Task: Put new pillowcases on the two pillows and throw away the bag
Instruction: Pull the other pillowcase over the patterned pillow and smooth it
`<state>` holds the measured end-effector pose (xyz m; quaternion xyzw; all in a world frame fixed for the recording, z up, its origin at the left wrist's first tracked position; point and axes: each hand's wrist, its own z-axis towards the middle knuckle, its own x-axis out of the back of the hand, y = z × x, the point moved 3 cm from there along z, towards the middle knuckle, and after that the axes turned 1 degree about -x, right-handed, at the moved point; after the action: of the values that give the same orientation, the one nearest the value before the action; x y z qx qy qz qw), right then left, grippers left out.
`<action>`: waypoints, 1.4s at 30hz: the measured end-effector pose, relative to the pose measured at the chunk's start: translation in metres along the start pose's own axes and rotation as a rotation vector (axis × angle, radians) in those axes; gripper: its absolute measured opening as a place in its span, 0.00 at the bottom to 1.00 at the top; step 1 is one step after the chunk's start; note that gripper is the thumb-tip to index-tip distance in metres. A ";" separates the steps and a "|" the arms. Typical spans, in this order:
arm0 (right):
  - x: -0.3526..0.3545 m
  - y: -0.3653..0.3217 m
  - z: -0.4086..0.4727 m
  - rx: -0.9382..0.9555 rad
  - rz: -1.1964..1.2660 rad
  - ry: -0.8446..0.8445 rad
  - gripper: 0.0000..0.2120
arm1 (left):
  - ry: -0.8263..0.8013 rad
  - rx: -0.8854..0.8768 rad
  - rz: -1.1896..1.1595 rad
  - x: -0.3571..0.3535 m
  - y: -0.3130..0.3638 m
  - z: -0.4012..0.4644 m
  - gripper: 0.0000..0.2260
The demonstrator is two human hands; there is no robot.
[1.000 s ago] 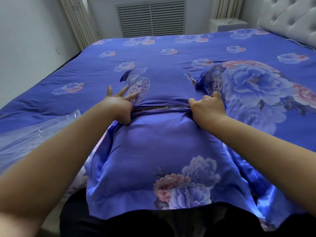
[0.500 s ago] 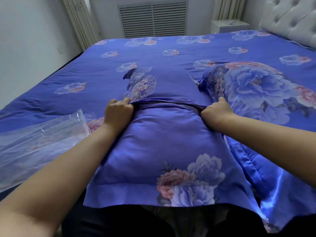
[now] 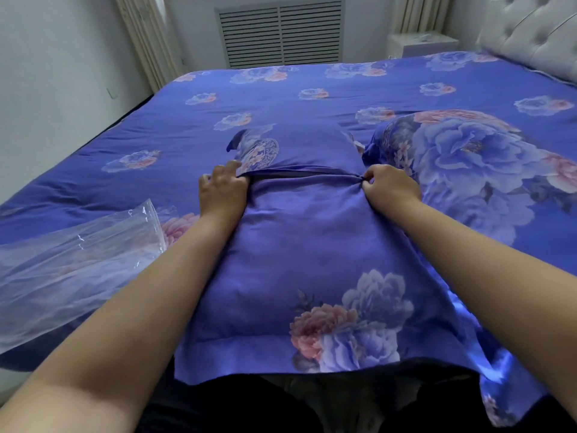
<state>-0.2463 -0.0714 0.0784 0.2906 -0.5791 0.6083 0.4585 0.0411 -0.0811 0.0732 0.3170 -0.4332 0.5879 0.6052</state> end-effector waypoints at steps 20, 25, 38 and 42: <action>0.009 -0.048 0.016 0.411 -0.019 -0.243 0.05 | -0.752 -0.410 0.061 0.025 0.017 0.057 0.10; 0.017 -0.054 0.006 0.500 -0.365 -0.152 0.09 | -0.648 -0.314 0.083 0.029 0.006 0.049 0.06; -0.019 -0.028 -0.021 0.446 -0.660 0.372 0.05 | 0.055 -0.031 -0.230 -0.002 0.004 0.000 0.05; -0.026 -0.031 -0.010 0.356 -0.516 0.474 0.17 | -0.226 0.400 -0.677 -0.024 0.002 0.000 0.11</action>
<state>-0.2062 -0.0699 0.0669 0.3531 -0.2504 0.6144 0.6597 0.0406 -0.0909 0.0516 0.6157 -0.2451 0.3898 0.6394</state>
